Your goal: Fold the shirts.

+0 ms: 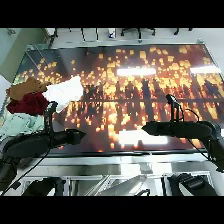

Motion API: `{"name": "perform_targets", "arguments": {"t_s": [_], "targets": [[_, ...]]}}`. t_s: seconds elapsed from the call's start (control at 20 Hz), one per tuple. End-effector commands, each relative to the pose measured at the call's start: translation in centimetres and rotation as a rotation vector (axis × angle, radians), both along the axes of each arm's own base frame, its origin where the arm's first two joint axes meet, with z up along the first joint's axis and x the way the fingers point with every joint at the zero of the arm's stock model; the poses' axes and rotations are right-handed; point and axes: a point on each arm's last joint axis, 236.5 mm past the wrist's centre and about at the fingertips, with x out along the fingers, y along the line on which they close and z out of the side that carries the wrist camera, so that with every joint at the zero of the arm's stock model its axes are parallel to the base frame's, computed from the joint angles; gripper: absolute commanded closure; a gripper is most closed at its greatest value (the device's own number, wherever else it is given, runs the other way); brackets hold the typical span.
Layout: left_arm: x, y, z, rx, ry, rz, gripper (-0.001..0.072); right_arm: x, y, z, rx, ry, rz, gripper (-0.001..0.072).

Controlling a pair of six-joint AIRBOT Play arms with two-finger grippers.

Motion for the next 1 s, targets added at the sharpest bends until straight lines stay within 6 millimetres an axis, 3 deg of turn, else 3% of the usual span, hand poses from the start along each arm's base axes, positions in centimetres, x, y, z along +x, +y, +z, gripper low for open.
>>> {"name": "perform_targets", "arguments": {"t_s": [0.0, 0.6, 0.85, 0.95], "targets": [[0.0, 0.0, 0.0, 0.0, 0.0, -0.001, 0.0693, 0.0, 0.0, 0.0, 0.0, 0.0, 0.001, 0.0691], [0.0, 0.0, 0.0, -0.001, -0.002, 0.0, 0.0693, 0.0, 0.0, 0.0, 0.0, 0.0, 0.0, 0.0691], [3.6, 0.0, 2.3, -0.078, -0.116, 0.121, 0.0693, 1.5, -0.1, 0.6, 0.013, -0.053, -0.04, 0.0691], [6.3, 1.4, 3.6, -0.063, -0.233, 0.189, 0.0693, 2.0, -0.2, 0.8, 0.017, -0.072, -0.053, 0.0691]]}}
